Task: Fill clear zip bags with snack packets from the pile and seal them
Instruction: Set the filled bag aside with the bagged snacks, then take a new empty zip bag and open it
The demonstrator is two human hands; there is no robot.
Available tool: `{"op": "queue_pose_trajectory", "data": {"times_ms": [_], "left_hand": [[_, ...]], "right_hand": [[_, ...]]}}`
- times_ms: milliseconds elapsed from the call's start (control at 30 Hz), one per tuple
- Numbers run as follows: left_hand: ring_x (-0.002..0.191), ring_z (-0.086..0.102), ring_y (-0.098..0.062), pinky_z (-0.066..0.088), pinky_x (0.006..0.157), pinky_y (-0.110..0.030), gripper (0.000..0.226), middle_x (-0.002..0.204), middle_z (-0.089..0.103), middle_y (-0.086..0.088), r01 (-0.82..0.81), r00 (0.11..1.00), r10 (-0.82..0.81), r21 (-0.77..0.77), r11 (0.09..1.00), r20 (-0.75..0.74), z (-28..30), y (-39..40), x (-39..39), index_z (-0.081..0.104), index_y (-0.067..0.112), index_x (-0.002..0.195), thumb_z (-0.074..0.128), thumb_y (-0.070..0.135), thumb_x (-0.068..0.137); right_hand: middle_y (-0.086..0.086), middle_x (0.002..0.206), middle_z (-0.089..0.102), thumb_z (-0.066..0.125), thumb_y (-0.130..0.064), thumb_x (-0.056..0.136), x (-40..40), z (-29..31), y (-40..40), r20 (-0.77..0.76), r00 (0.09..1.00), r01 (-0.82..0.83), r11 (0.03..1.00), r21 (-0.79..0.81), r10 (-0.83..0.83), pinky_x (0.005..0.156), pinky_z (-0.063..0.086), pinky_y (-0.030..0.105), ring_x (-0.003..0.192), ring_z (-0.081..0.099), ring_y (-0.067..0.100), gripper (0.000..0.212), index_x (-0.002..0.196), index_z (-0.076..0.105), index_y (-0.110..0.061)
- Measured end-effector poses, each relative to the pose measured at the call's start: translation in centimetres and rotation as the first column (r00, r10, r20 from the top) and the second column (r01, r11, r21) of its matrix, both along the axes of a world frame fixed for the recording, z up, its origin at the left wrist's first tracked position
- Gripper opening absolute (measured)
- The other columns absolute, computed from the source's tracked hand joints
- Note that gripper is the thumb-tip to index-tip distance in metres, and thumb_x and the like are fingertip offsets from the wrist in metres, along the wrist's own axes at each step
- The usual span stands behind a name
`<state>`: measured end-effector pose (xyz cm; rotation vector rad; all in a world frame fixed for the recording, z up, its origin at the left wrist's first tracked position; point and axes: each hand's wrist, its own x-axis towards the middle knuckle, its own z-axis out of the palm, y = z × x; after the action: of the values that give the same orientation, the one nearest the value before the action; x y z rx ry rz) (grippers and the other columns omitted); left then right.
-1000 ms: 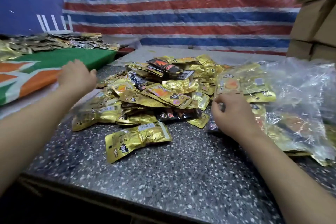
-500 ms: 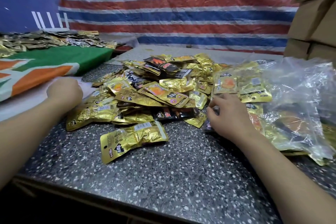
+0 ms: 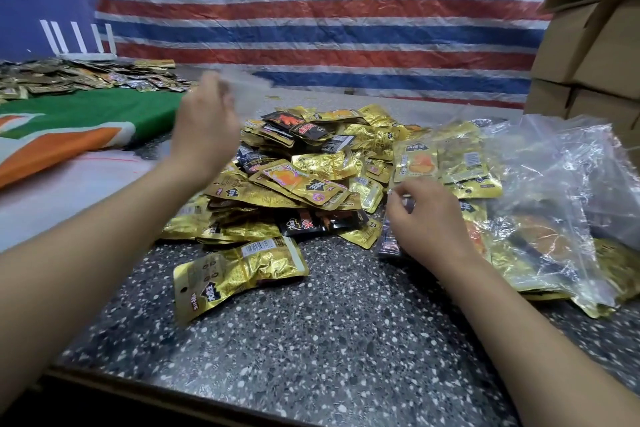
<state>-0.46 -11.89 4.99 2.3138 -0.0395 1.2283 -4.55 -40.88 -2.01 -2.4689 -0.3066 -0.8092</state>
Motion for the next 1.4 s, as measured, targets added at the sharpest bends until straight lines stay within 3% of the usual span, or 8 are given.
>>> {"op": "queue_pose_trajectory", "data": {"times_ms": [167, 333, 500, 667, 900, 1133, 1233, 1400], "left_hand": [[0.069, 0.064, -0.035, 0.047, 0.055, -0.05, 0.019, 0.083, 0.068, -0.017, 0.402, 0.908, -0.402, 0.022, 0.915, 0.118, -1.2, -10.7, -3.5, 0.058, 0.005, 0.111, 0.043, 0.012, 0.102], [0.088, 0.071, -0.031, 0.057, 0.07, -0.044, 0.034, 0.106, 0.073, -0.014, 0.653, 0.758, -0.651, 0.035, 0.757, -0.042, -5.8, -14.8, -6.1, 0.056, 0.01, 0.128, 0.042, 0.017, 0.098], [0.091, 0.066, -0.02, 0.046, 0.078, -0.02, 0.036, 0.108, 0.073, -0.011, 0.659, 0.751, -0.65, 0.186, 0.729, -0.113, -7.1, -14.6, -6.2, 0.063, 0.008, 0.127, 0.051, 0.011, 0.093], [0.105, 0.063, -0.014, 0.042, 0.091, -0.016, 0.034, 0.119, 0.07, -0.006, 0.66, 0.748, -0.657, 0.204, 0.723, -0.089, -6.7, -14.3, -5.9, 0.066, 0.007, 0.123, 0.055, 0.011, 0.091], [0.125, 0.048, -0.002, 0.036, 0.105, -0.017, 0.063, 0.135, 0.059, 0.007, 0.727, 0.675, -0.708, 0.024, 0.686, -0.207, -6.3, -13.8, -6.1, 0.058, 0.022, 0.135, 0.034, 0.061, 0.092], [0.094, 0.058, 0.003, 0.041, 0.078, -0.006, 0.042, 0.098, 0.068, 0.014, 0.65, 0.723, -0.691, -0.314, 0.692, -0.027, -5.5, -14.3, -6.1, 0.068, 0.024, 0.097, 0.031, 0.045, 0.098], [0.086, 0.061, -0.003, 0.046, 0.072, -0.017, 0.037, 0.085, 0.067, 0.009, 0.558, 0.745, -0.666, -0.512, 0.654, -0.039, -5.1, -13.9, -5.5, 0.063, 0.03, 0.088, 0.033, 0.05, 0.094], [0.081, 0.062, 0.011, 0.043, 0.06, -0.005, 0.013, 0.092, 0.068, 0.02, 0.568, 0.659, -0.745, -0.577, 0.587, -0.109, -5.4, -13.5, -4.7, 0.063, 0.034, 0.096, 0.055, 0.043, 0.097]], "right_hand": [[0.006, 0.065, 0.064, 0.052, -0.029, 0.099, -0.7, 1.3, -0.1, 0.007, 0.994, -0.089, 0.811, 0.578, 0.105, 0.054, 0.042, 0.028, 0.057, 0.052, 0.008, 0.038, 0.067, 0.064, -0.014], [0.001, 0.061, 0.068, 0.042, -0.043, 0.103, -0.2, 2.4, -1.1, -0.157, 0.963, 0.036, 0.474, 0.88, 0.219, 0.051, 0.051, 0.025, 0.055, 0.064, 0.012, 0.05, 0.075, 0.066, -0.01], [-0.005, 0.044, 0.059, 0.048, -0.054, 0.098, -0.4, 2.6, -1.4, -0.267, 0.931, 0.135, 0.445, 0.885, 0.249, 0.042, 0.048, 0.024, 0.043, 0.059, 0.016, 0.05, 0.077, 0.058, -0.01], [-0.006, 0.044, 0.056, 0.053, -0.027, 0.1, -0.8, 2.9, -1.2, -0.327, 0.88, 0.184, 0.386, 0.904, 0.345, 0.039, 0.043, 0.02, 0.038, 0.054, 0.011, 0.026, 0.081, 0.058, -0.012], [0.0, 0.066, 0.067, 0.051, -0.021, 0.101, -1.2, 3.9, -1.8, -0.167, 0.752, 0.1, 0.141, 0.985, 0.638, 0.05, 0.052, 0.02, 0.056, 0.062, 0.009, 0.018, 0.094, 0.063, -0.01], [0.016, 0.108, 0.072, 0.065, -0.016, 0.08, -1.8, 4.5, -1.6, 0.071, 0.659, 0.085, -0.168, 0.982, 0.749, 0.096, 0.055, 0.033, 0.101, 0.07, 0.022, 0.044, 0.12, 0.062, 0.002], [0.009, 0.1, 0.073, 0.066, -0.02, 0.079, -2.1, 4.9, -2.1, 0.199, 0.653, 0.032, -0.288, 0.957, 0.731, 0.098, 0.053, 0.034, 0.1, 0.069, 0.018, 0.033, 0.109, 0.066, -0.004], [-0.001, 0.077, 0.07, 0.064, -0.019, 0.08, -2.6, 5.7, -1.7, 0.272, 0.722, -0.236, -0.142, 0.961, 0.637, 0.077, 0.056, 0.028, 0.077, 0.066, 0.011, 0.011, 0.089, 0.066, -0.014]]}}
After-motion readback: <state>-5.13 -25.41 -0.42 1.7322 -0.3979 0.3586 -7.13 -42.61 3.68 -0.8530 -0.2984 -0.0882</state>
